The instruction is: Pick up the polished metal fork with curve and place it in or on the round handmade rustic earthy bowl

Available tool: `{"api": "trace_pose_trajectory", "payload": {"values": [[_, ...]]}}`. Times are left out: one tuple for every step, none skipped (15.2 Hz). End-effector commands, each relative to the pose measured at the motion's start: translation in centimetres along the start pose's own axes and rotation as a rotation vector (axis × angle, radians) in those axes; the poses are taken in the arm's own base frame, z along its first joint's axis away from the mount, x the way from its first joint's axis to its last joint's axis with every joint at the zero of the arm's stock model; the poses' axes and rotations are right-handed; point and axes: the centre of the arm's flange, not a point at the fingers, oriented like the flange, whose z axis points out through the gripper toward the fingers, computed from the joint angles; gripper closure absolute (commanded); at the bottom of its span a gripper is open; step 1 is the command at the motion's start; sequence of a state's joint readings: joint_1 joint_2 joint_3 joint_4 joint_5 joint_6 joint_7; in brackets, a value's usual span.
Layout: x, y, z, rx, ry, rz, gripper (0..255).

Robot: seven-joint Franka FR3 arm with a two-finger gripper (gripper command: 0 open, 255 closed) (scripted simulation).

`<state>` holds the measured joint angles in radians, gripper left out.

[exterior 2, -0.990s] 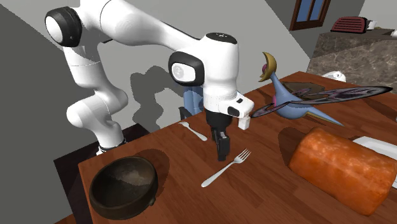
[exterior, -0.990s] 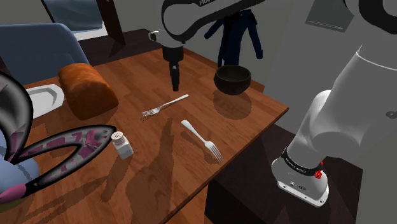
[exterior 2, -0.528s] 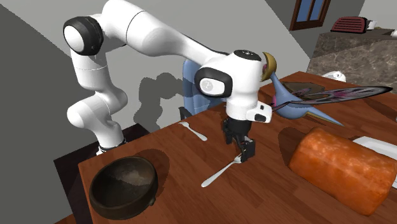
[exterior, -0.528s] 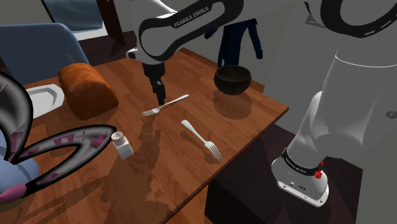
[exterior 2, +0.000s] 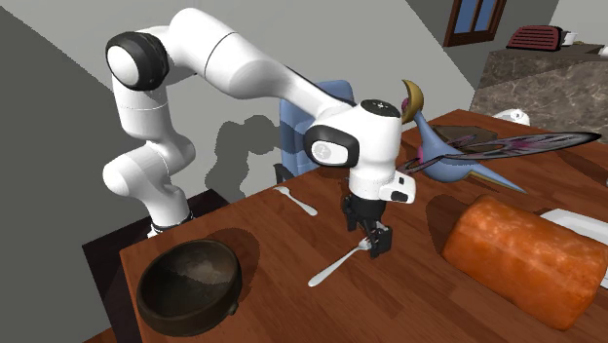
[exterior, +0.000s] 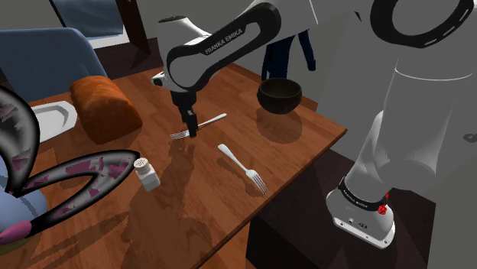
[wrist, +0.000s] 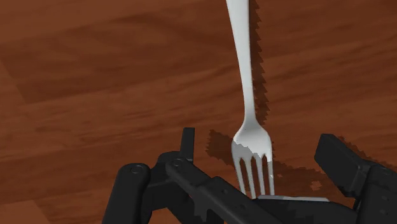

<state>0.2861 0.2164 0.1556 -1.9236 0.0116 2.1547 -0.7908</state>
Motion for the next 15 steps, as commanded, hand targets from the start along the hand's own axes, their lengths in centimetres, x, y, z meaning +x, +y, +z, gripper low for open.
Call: {"api": "trace_pose_trajectory", "payload": {"values": [[0.01,-0.06,0.53,0.000,0.000,0.000,0],[0.01,-0.06,0.53,0.000,0.000,0.000,0],[0.01,-0.06,0.53,0.000,0.000,0.000,0],[0.01,-0.06,0.53,0.000,0.000,0.000,0],[0.01,-0.06,0.53,0.000,0.000,0.000,0],[0.01,-0.06,0.53,0.000,0.000,0.000,0],[0.01,-0.05,0.52,0.000,0.000,0.000,0],[0.01,-0.05,0.52,0.000,0.000,0.000,255],[0.01,-0.05,0.52,0.000,0.000,0.000,255],[0.01,-0.05,0.52,0.000,0.000,0.000,255],[0.01,-0.04,0.50,0.000,0.000,0.000,255],[0.04,-0.04,0.48,0.000,0.000,0.000,255],[0.04,0.01,0.48,0.000,0.000,0.000,255],[0.02,0.01,0.45,0.000,0.000,0.000,255],[0.06,0.01,0.42,0.000,0.000,0.000,255]]}}
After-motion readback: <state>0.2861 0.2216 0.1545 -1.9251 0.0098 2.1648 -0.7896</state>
